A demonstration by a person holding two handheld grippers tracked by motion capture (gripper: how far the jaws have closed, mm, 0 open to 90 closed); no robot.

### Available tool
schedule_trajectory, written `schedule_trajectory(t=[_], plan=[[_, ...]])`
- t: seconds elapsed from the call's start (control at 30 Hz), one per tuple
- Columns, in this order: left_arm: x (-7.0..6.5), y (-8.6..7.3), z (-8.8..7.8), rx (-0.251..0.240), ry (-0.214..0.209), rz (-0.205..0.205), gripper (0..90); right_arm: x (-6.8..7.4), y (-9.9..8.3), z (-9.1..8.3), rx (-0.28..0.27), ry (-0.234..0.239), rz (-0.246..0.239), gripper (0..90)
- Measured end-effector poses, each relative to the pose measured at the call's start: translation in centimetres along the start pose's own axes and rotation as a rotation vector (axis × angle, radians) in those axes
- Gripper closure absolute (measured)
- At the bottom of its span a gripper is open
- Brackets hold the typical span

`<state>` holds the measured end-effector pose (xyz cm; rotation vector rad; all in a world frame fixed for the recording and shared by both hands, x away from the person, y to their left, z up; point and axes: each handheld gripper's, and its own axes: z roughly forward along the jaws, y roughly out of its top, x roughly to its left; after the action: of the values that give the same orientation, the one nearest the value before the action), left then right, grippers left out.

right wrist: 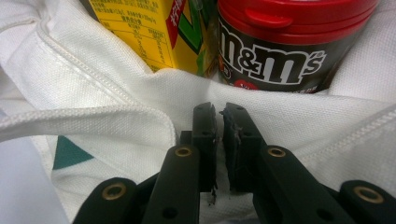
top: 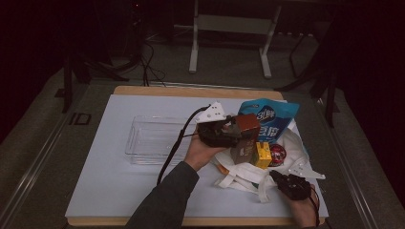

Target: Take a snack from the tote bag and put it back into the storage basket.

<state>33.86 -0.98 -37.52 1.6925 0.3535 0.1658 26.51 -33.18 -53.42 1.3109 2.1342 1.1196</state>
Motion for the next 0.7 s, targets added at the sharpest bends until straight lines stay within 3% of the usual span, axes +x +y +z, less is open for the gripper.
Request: schedule_trajectory(t=[0.43, 0.47, 0.7], plan=[[0.1, 0.4, -2.1, 0.013, -0.021, 0.006, 42.3, 0.0, 0.0, 0.0, 0.000, 0.000, 0.000, 83.2], [0.2, 0.6, -3.1, 0.004, -0.023, 0.004, 42.3, 0.0, 0.0, 0.0, 0.000, 0.000, 0.000, 83.2], [0.7, 0.9, -5.3, 0.008, -0.006, 0.007, 42.3, 0.0, 0.0, 0.0, -0.002, 0.002, 0.002, 83.3]])
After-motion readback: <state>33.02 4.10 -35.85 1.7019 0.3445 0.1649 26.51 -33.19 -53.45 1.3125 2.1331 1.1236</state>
